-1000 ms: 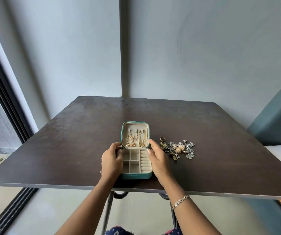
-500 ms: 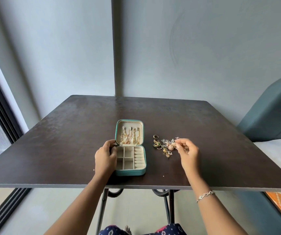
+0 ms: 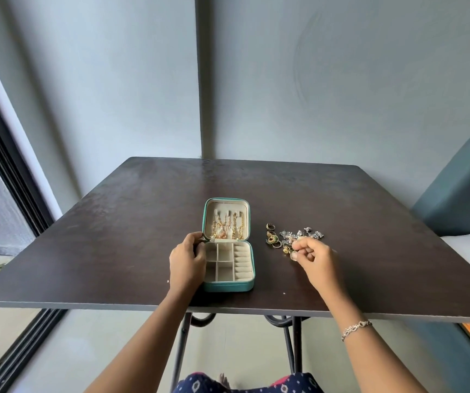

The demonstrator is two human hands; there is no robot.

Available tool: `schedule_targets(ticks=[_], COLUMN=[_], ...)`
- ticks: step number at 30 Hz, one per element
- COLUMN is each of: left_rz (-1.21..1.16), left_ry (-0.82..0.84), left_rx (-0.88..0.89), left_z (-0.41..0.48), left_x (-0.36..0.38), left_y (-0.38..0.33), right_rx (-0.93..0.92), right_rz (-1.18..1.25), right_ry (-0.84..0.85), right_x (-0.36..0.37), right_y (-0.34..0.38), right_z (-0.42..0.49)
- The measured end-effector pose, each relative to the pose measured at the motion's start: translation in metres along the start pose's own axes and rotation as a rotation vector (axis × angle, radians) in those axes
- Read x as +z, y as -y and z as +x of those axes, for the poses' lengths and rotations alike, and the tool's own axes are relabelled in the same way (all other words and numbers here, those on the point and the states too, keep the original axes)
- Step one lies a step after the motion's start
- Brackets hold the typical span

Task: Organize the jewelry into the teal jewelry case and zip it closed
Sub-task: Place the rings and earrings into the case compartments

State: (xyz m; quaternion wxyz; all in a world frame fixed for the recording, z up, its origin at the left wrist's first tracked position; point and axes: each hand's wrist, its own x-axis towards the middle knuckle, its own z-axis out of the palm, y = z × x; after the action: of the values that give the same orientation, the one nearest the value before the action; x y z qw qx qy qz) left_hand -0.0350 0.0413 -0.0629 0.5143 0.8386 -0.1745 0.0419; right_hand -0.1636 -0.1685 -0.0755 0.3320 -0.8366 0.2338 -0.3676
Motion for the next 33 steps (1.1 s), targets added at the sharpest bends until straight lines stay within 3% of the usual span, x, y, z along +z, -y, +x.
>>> schedule_targets(ticks=[5,11,18,33], left_rz=[-0.039,-0.01,-0.059,-0.02], left_ry=[0.011,0.056,0.074,0.099], left_rx=[0.031,0.201,0.187,0.319], left_z=[0.001,0.002,-0.002,-0.002], left_x=[0.0,-0.006,-0.01,-0.005], left_y=[0.003,0.002,-0.004,-0.001], right_rx=[0.085,0.103,0.01,-0.083], right_rz=[0.224,0.549,0.439,0.23], right_ry=[0.012,0.095,0.152,0.087], right_x=[0.0,0.024,0.068,0.083], right_y=[0.0,0.05,0.092,0.086], right_z=[-0.001,-0.004,0.006,-0.007])
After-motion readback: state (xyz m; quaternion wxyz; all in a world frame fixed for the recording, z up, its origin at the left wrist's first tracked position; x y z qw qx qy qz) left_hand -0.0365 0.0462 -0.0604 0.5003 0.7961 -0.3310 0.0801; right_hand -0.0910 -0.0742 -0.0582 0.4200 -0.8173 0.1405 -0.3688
